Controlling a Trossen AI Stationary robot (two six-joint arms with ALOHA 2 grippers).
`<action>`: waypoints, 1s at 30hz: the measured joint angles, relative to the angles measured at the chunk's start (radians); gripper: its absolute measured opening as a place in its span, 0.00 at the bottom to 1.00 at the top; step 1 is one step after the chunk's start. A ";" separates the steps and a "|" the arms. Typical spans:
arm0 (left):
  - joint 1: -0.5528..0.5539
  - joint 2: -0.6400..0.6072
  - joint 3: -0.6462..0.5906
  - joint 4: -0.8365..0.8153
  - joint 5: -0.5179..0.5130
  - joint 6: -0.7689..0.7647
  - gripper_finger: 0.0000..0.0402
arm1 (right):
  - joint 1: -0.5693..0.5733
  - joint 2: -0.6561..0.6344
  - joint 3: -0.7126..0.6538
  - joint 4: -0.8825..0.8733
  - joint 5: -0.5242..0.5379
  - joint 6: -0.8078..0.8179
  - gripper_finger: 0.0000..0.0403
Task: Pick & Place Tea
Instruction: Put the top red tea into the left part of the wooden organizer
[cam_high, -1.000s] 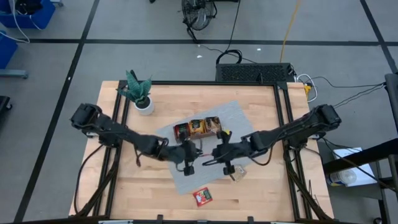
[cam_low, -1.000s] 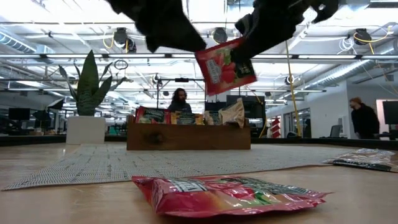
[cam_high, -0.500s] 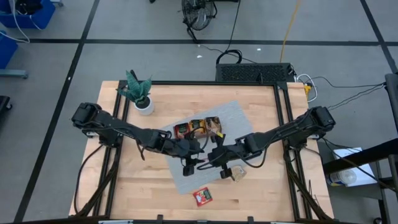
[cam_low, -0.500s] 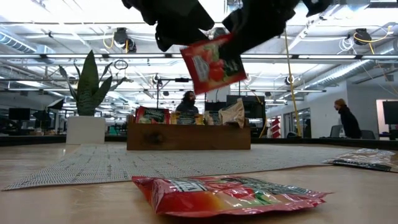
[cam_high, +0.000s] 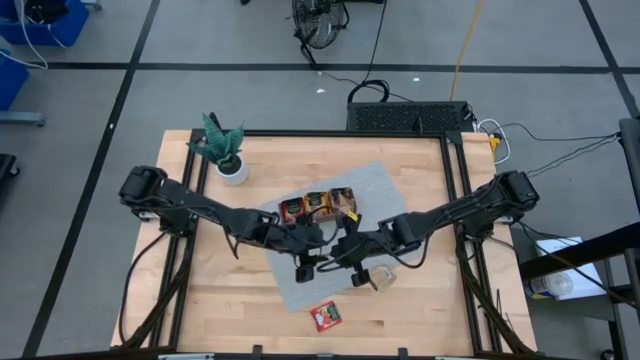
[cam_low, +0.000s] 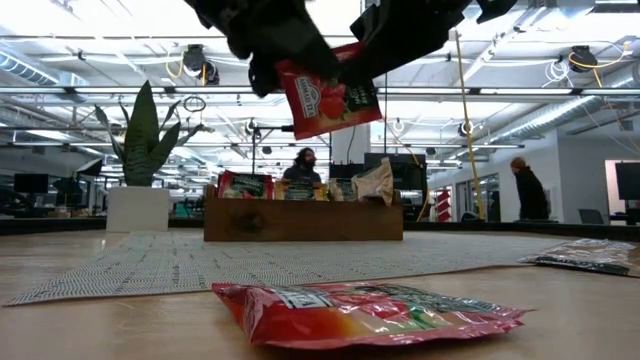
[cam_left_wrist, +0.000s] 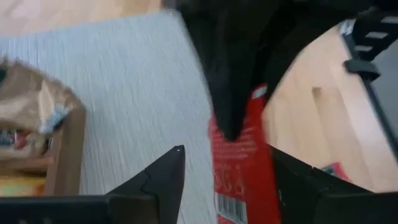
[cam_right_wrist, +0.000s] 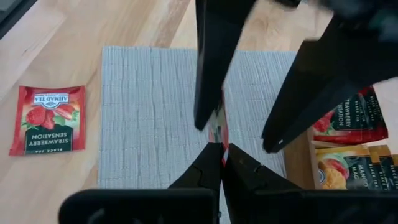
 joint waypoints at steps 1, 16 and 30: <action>0.003 0.002 -0.001 -0.007 0.000 -0.008 0.48 | 0.000 0.000 0.000 0.002 0.000 0.000 0.00; 0.010 -0.014 -0.001 -0.015 -0.043 0.037 0.02 | -0.002 -0.001 0.000 -0.018 0.046 0.059 0.01; -0.135 -0.056 -0.018 -0.128 -0.466 0.053 0.00 | -0.008 -0.009 -0.002 -0.118 0.154 0.093 0.21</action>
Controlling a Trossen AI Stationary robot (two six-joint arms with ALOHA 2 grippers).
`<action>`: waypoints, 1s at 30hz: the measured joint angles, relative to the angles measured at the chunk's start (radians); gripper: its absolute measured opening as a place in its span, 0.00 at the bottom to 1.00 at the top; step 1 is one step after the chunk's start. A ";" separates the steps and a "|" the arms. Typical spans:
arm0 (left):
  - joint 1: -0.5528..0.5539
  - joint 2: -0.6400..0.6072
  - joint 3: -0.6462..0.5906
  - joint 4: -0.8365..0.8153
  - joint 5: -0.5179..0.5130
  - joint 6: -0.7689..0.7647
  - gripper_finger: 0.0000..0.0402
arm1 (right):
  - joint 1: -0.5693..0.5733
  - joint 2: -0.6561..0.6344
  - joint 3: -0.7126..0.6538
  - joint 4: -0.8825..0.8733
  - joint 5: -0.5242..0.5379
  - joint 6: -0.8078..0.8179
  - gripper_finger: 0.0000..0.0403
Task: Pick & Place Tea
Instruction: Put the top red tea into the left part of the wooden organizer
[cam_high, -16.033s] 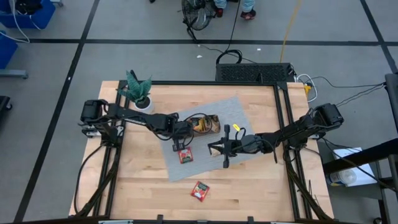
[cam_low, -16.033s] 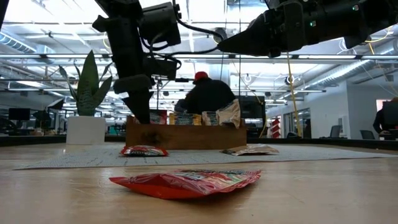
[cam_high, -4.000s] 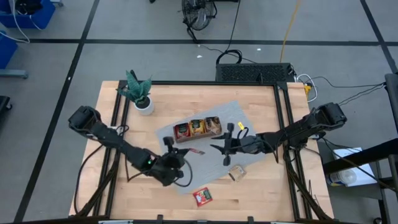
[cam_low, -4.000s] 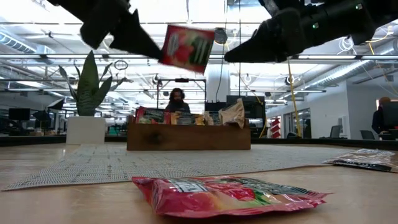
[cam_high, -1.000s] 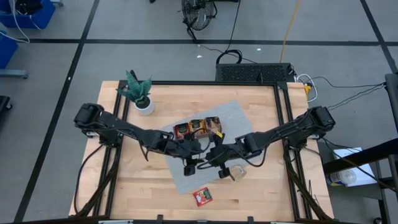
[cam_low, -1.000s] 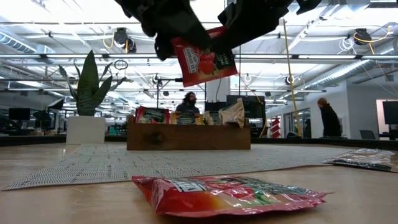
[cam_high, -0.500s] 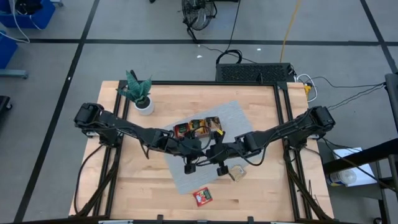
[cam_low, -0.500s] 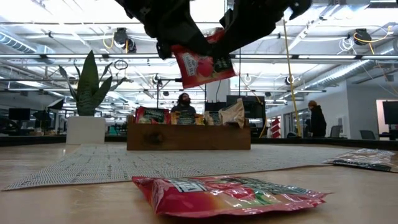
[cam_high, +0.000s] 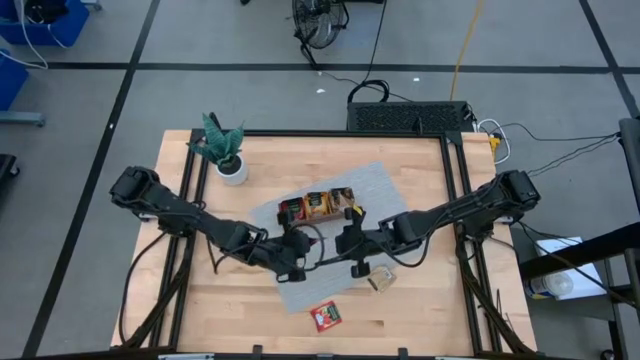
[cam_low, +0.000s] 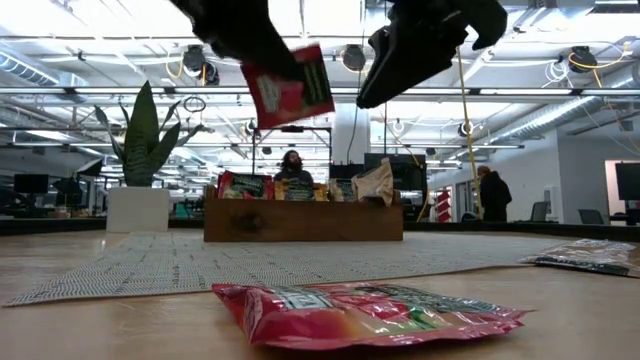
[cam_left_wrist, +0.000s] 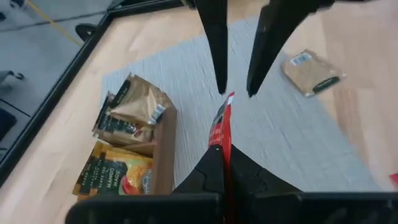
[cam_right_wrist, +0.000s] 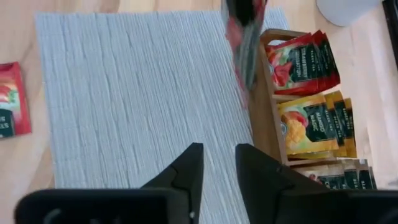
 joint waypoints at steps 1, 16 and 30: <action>0.000 -0.006 -0.022 0.029 -0.002 0.012 0.00 | 0.000 0.000 0.000 0.000 0.000 -0.004 0.22; 0.009 -0.215 -0.625 1.075 0.112 0.172 0.00 | -0.041 0.000 -0.143 0.380 0.000 -0.125 0.27; -0.022 -0.215 -0.718 1.261 0.116 0.206 0.00 | -0.188 0.000 -0.407 1.197 -0.363 -0.063 0.27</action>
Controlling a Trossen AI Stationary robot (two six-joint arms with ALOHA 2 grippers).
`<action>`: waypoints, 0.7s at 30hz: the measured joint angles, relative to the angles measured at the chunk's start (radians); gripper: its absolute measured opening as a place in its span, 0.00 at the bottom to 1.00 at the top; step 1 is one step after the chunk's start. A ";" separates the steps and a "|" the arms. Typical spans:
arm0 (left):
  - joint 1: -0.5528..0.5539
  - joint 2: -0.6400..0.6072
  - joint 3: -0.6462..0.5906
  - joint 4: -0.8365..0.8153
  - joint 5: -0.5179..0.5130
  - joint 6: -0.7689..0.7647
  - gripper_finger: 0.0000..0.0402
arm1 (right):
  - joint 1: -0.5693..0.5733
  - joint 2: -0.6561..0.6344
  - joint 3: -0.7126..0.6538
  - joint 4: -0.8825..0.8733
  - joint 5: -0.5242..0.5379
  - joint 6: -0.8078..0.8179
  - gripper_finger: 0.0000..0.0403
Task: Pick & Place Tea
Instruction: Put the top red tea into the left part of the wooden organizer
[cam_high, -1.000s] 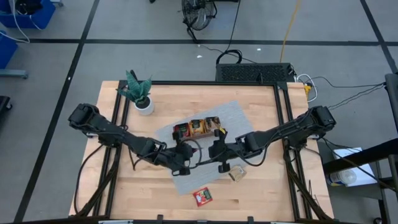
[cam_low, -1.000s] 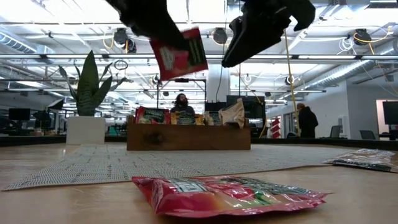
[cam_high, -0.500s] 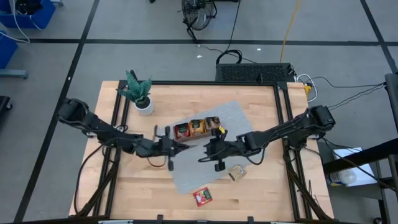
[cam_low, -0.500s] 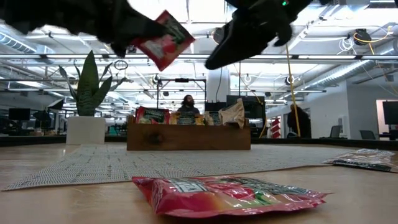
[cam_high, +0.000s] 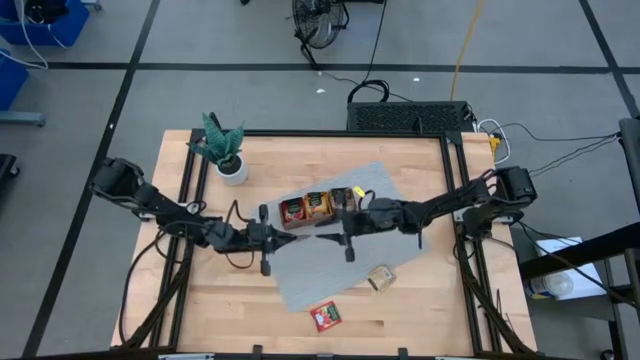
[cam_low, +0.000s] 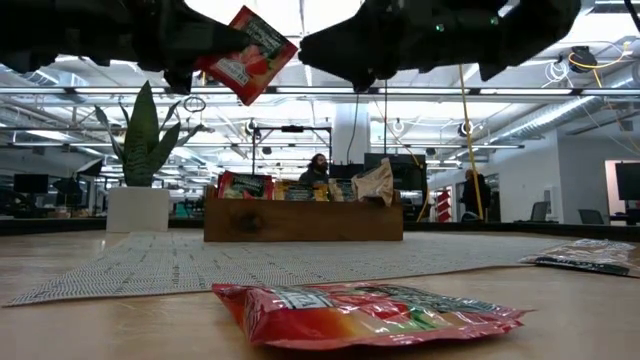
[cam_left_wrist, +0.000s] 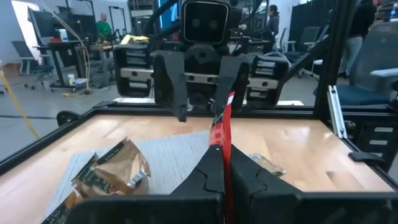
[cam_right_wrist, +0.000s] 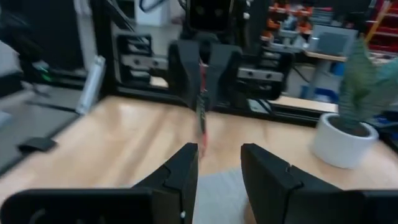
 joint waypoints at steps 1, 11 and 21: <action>0.001 0.000 0.000 0.002 0.000 0.001 0.00 | -0.004 0.000 -0.006 0.013 -0.020 0.016 0.27; 0.060 0.001 0.012 0.004 0.052 -0.002 0.00 | -0.007 0.000 -0.009 0.032 -0.054 0.038 0.27; 0.093 0.030 0.013 0.081 0.105 0.000 0.00 | -0.007 0.000 -0.009 0.060 -0.053 0.034 0.27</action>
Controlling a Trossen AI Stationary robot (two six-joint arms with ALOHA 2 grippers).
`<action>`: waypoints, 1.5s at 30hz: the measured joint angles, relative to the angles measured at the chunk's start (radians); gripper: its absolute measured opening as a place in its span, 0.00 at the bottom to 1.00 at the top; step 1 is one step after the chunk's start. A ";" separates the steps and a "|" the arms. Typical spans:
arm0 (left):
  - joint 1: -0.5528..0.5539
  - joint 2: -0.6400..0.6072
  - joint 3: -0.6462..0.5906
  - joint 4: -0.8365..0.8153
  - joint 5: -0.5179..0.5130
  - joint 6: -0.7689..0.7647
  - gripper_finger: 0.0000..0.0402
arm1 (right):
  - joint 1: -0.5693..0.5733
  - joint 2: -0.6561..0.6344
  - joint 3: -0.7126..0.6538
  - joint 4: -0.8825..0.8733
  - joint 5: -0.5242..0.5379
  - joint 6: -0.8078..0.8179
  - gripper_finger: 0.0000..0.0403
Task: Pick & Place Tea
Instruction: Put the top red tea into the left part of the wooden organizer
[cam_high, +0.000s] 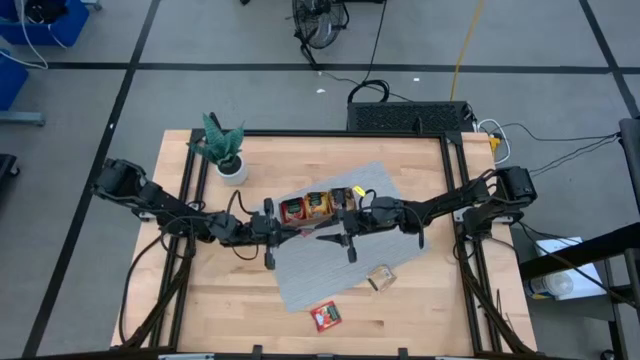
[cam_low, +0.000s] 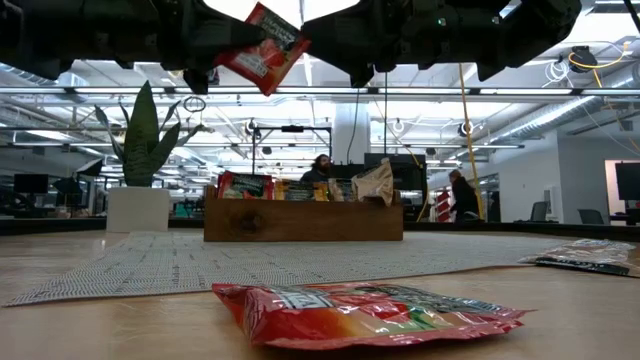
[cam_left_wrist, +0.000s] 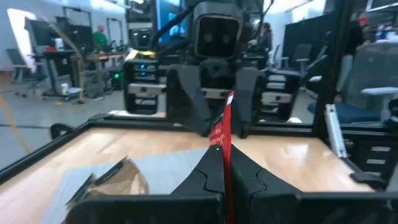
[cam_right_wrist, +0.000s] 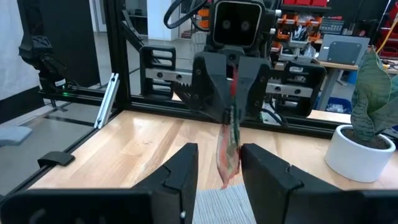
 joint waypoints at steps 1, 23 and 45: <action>0.002 0.008 0.000 0.014 0.013 0.003 0.00 | 0.000 0.000 0.000 0.000 0.000 0.000 0.27; 0.031 0.110 0.096 -0.015 0.089 0.044 0.02 | 0.001 0.001 0.000 -0.042 0.023 -0.045 0.01; 0.035 0.109 0.296 -0.550 0.043 -0.175 0.35 | 0.074 -0.031 0.161 -0.606 0.185 -0.079 0.00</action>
